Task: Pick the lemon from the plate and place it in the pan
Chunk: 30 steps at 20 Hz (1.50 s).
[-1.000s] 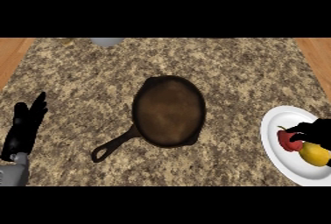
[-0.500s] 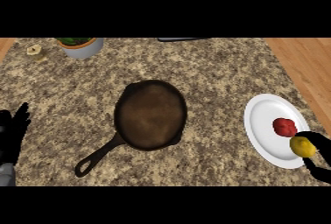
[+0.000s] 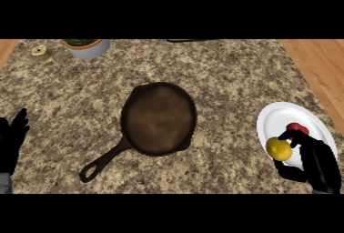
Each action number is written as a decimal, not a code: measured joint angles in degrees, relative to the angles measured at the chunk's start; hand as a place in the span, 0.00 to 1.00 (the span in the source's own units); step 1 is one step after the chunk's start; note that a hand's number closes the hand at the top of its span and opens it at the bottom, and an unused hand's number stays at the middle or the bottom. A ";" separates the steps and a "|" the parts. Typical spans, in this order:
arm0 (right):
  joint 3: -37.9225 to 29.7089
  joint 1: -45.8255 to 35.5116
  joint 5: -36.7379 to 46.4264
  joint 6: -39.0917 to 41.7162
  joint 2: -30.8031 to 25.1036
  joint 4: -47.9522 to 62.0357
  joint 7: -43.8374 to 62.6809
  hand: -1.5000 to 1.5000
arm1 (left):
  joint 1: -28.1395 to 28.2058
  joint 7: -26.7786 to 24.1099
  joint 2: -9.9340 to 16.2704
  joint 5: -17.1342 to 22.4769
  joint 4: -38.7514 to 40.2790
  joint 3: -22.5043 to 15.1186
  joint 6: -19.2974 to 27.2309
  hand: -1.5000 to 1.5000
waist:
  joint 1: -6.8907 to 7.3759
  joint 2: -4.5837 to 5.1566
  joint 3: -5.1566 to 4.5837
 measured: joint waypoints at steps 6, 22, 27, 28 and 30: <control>10.75 3.46 8.66 -0.64 8.83 -15.60 16.71 1.00 | -0.97 0.33 -0.86 -0.25 -1.52 -1.65 -0.69 0.50 | 3.11 1.03 0.32; 29.42 -29.83 9.94 -4.28 11.82 0.15 62.27 1.00 | -5.55 1.22 -2.77 -1.96 -1.10 -3.86 -1.86 0.50 | 8.18 2.52 0.83; 29.19 -38.03 2.14 -13.11 11.84 16.93 59.37 1.00 | -7.74 1.79 -2.88 -2.19 0.27 -3.58 -2.38 0.50 | 8.48 2.71 0.86; 29.29 -39.32 0.48 -15.24 11.83 20.39 58.48 1.00 | -7.75 1.63 -3.05 -2.40 -0.01 -3.76 -2.28 0.50 | 8.85 2.81 0.87; 29.64 -42.00 -3.39 -18.78 11.84 26.93 55.97 1.00 | -8.50 2.01 -3.20 -2.38 0.08 -3.92 -2.60 0.50 | 9.37 3.01 0.90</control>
